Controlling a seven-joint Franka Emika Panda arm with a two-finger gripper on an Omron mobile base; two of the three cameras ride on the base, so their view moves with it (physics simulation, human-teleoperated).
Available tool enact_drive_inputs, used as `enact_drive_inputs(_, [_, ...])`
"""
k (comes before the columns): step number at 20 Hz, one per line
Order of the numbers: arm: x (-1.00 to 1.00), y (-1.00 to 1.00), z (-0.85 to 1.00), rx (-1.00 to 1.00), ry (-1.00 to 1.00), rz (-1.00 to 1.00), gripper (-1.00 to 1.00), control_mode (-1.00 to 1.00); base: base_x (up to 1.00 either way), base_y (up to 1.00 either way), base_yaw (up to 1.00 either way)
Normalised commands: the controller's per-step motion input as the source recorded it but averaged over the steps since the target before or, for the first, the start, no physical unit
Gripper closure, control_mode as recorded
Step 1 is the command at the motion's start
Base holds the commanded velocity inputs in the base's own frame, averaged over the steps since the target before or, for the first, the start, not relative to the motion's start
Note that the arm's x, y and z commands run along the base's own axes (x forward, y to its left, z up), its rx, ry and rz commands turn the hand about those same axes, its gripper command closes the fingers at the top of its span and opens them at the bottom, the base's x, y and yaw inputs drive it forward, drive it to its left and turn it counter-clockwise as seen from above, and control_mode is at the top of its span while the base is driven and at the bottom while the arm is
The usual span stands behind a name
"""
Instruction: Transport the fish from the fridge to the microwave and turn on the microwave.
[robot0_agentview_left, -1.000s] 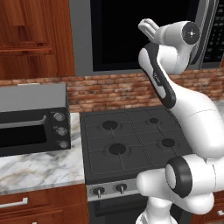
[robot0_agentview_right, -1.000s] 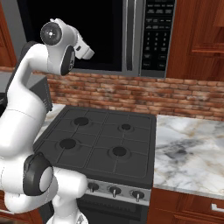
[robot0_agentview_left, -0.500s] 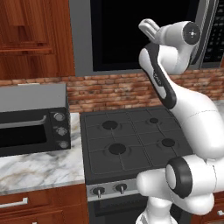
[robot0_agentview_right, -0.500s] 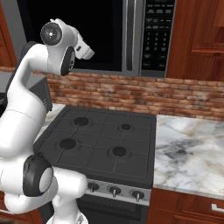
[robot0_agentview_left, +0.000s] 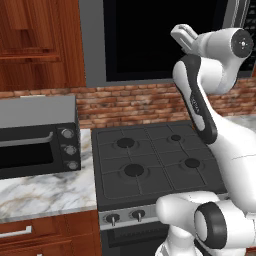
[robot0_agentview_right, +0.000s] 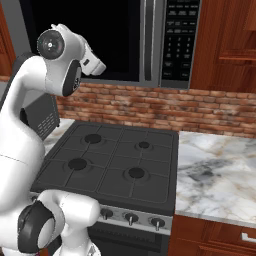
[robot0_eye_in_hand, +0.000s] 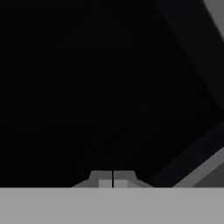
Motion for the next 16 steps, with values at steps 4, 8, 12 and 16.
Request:
enact_drive_inputs(4, [-0.70, -0.32, 0.00, 0.11, 0.01, 0.00, 1.00, -1.00, 0.00, 0.00, 0.00])
enact_drive_inputs(8, [-0.37, -0.50, 0.00, 0.16, 0.05, 0.00, 1.00, -1.00, 0.00, 0.00, 0.00])
enact_drive_inputs(12, [-0.28, -0.53, 0.00, 0.18, 0.02, -0.01, 1.00, -1.00, 0.00, 0.00, 0.00])
enact_drive_inputs(16, [-0.20, -0.48, 0.00, 0.16, 0.00, -0.05, 1.00, -1.00, 0.00, 0.00, 0.00])
